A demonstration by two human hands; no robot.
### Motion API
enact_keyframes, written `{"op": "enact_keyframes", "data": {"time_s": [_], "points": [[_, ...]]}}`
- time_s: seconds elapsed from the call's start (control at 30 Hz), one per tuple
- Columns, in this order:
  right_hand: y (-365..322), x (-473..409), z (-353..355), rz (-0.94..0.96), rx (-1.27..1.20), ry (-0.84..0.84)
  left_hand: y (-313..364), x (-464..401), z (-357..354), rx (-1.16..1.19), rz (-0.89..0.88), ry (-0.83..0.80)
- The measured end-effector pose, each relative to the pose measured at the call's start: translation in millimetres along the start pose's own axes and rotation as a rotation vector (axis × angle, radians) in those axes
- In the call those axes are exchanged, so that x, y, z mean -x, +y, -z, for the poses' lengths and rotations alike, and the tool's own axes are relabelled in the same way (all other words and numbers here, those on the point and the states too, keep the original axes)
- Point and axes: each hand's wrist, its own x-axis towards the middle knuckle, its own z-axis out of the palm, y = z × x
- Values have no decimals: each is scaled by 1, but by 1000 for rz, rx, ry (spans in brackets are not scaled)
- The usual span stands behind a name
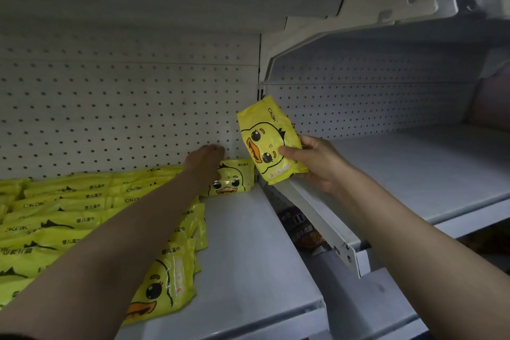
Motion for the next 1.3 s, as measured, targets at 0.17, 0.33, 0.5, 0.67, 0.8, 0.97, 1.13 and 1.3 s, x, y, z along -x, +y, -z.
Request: {"op": "enact_keyframes", "data": {"time_s": [0.17, 0.33, 0.5, 0.67, 0.8, 0.97, 1.13, 1.3], "points": [[-11, -12, -12, -30, 148, -75, -23, 0, 12, 458, 13, 142], [-24, -35, -35, -48, 608, -190, -41, 8, 45, 788, 306, 287], [-26, -57, -69, 13, 1202, -356, -46, 27, 42, 1052, 191, 71], [0, -68, -90, 27, 1418, -358, -40, 34, 32, 784, 15, -130], [26, -73, -86, 57, 1395, -298, -46, 28, 22, 657, 30, -144], [40, -78, -85, 160, 1298, -180, -50, 23, 14, 606, 50, -67], [54, -84, -90, 253, 1253, -51, -57, 15, 5, 439, 95, -58], [63, -83, -96, 271, 1283, 11, -61, 15, -3, 483, 156, -27]]}}
